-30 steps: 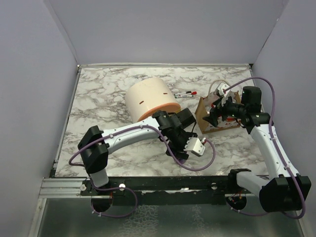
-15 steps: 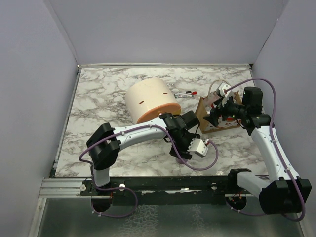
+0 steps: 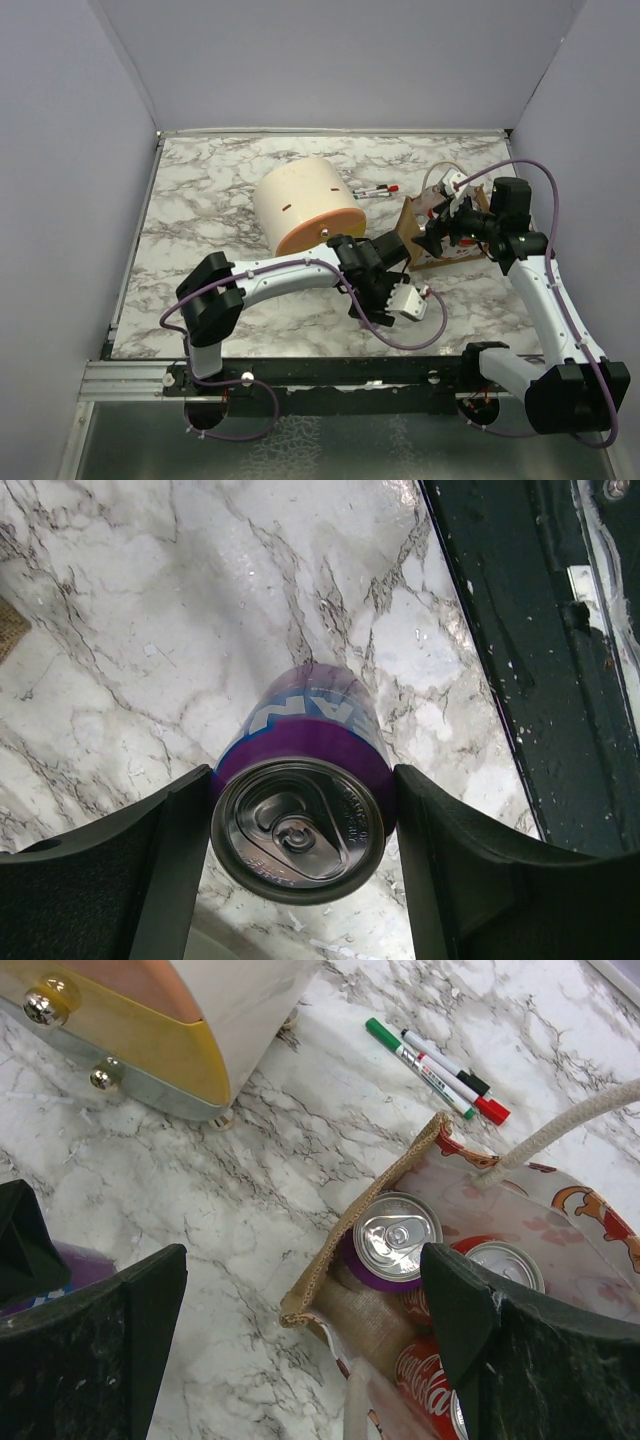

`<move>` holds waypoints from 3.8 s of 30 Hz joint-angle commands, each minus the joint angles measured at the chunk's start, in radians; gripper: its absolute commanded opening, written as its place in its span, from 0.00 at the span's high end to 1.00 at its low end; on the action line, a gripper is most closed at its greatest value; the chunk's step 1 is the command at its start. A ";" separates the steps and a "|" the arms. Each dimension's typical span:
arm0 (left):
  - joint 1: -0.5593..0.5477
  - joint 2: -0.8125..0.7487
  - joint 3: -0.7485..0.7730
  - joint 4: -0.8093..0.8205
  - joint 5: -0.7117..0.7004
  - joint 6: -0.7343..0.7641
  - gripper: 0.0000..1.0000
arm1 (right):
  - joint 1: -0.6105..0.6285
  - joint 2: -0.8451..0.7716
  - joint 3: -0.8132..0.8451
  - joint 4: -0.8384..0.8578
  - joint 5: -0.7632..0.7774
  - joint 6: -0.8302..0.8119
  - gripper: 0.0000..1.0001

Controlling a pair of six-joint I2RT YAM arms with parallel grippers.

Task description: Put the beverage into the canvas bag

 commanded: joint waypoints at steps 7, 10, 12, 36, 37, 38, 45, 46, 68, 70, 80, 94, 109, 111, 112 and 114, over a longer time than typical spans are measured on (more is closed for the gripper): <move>-0.040 -0.080 -0.047 0.062 -0.108 -0.045 0.05 | -0.004 -0.007 -0.008 0.022 0.024 -0.011 0.00; -0.039 -0.114 -0.043 0.050 -0.123 -0.047 0.01 | -0.004 -0.010 0.002 0.015 0.011 -0.015 0.00; -0.039 -0.173 -0.052 0.046 -0.136 -0.037 0.01 | -0.004 -0.016 0.011 0.005 -0.011 -0.021 0.00; 0.536 -0.682 -0.113 0.231 -0.137 -0.275 0.01 | 0.352 0.018 0.168 -0.444 -0.009 -0.316 0.00; 0.564 -0.683 -0.113 0.239 -0.140 -0.298 0.01 | 0.372 0.015 0.154 -0.448 -0.004 -0.335 0.00; 0.587 -0.685 -0.089 0.247 -0.151 -0.321 0.01 | 0.388 0.012 0.140 -0.451 0.000 -0.350 0.00; 0.686 -0.684 -0.101 0.334 -0.404 -0.447 0.01 | 0.455 0.000 0.043 -0.463 0.030 -0.415 0.00; 0.707 -0.685 -0.103 0.347 -0.430 -0.462 0.01 | 0.460 -0.002 0.024 -0.458 0.042 -0.421 0.00; 0.899 -0.730 -0.194 0.369 -0.260 -0.539 0.01 | 0.621 0.125 -0.160 -0.111 0.086 -0.341 0.03; 0.904 -0.731 -0.194 0.368 -0.253 -0.541 0.01 | 0.648 0.138 -0.161 -0.094 0.096 -0.333 0.04; 0.911 -0.729 -0.200 0.368 -0.230 -0.536 0.01 | 0.681 0.141 -0.148 -0.104 0.095 -0.323 0.22; 0.915 -0.741 -0.221 0.381 -0.267 -0.519 0.01 | 0.681 0.046 0.027 -0.138 0.133 -0.229 0.57; 0.917 -0.743 -0.219 0.379 -0.272 -0.502 0.01 | 0.513 -0.032 0.290 -0.132 0.420 -0.048 0.60; 0.918 -0.743 -0.219 0.378 -0.271 -0.502 0.01 | 0.451 -0.045 0.303 -0.119 0.430 -0.009 0.60; 0.918 -0.743 -0.220 0.377 -0.271 -0.501 0.01 | 0.422 -0.054 0.304 -0.109 0.441 0.011 0.60; 0.917 -0.745 -0.218 0.376 -0.271 -0.496 0.01 | 0.363 -0.065 0.296 -0.093 0.468 0.043 0.60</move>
